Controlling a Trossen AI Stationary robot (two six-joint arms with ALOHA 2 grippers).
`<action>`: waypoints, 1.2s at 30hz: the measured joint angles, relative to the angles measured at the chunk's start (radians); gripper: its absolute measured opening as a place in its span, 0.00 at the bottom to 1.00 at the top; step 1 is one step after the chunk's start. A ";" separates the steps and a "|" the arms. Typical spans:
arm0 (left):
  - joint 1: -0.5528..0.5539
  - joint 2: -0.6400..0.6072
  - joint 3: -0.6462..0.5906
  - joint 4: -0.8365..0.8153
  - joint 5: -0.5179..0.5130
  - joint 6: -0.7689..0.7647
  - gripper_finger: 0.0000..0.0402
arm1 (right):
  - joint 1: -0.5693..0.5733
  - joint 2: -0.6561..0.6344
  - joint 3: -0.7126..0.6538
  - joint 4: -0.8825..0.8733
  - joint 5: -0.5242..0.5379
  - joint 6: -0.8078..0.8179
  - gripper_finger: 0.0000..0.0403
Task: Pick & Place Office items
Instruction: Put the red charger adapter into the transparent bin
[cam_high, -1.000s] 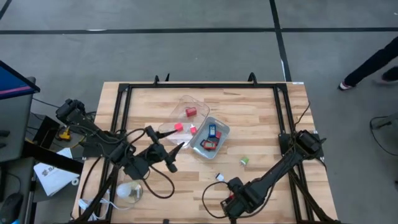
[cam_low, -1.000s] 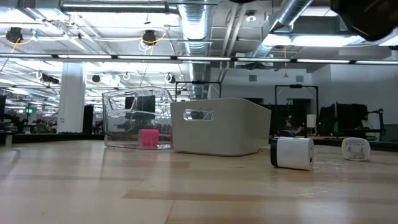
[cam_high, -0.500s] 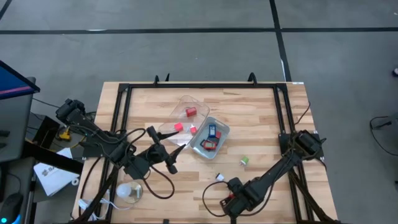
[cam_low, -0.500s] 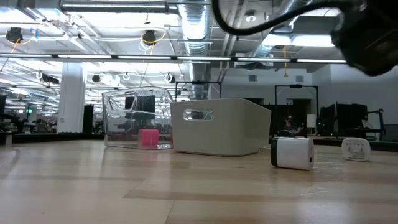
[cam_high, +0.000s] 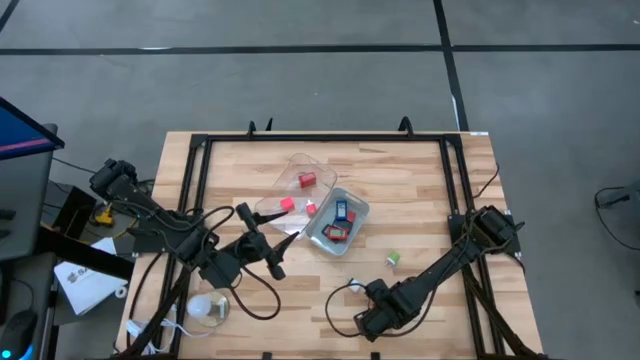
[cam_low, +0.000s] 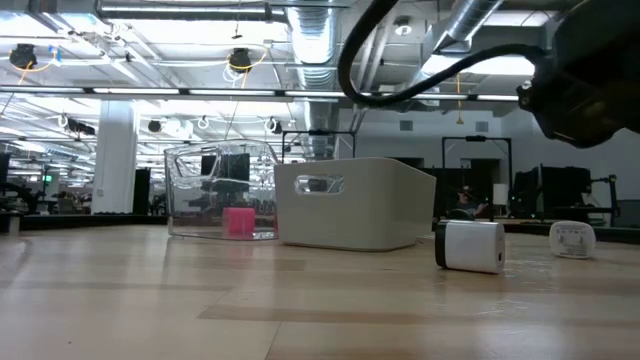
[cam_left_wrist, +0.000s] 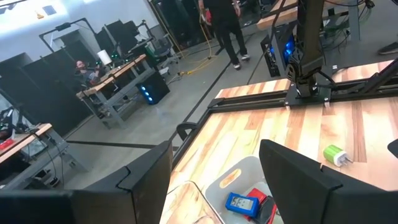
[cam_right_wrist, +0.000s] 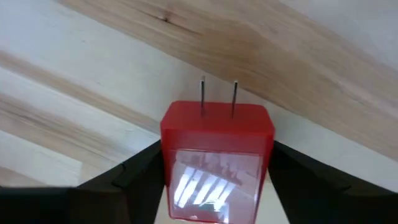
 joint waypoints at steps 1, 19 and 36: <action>0.000 0.000 0.000 0.000 0.000 0.000 0.59 | 0.003 0.000 0.000 0.000 0.001 -0.001 0.62; 0.000 0.000 0.000 -0.055 -0.038 -0.003 0.59 | 0.007 -0.113 0.105 -0.245 0.281 -0.085 0.50; 0.010 -0.023 0.002 -0.349 -0.129 -0.229 0.50 | -0.525 -0.316 0.184 -0.028 0.540 -1.010 0.50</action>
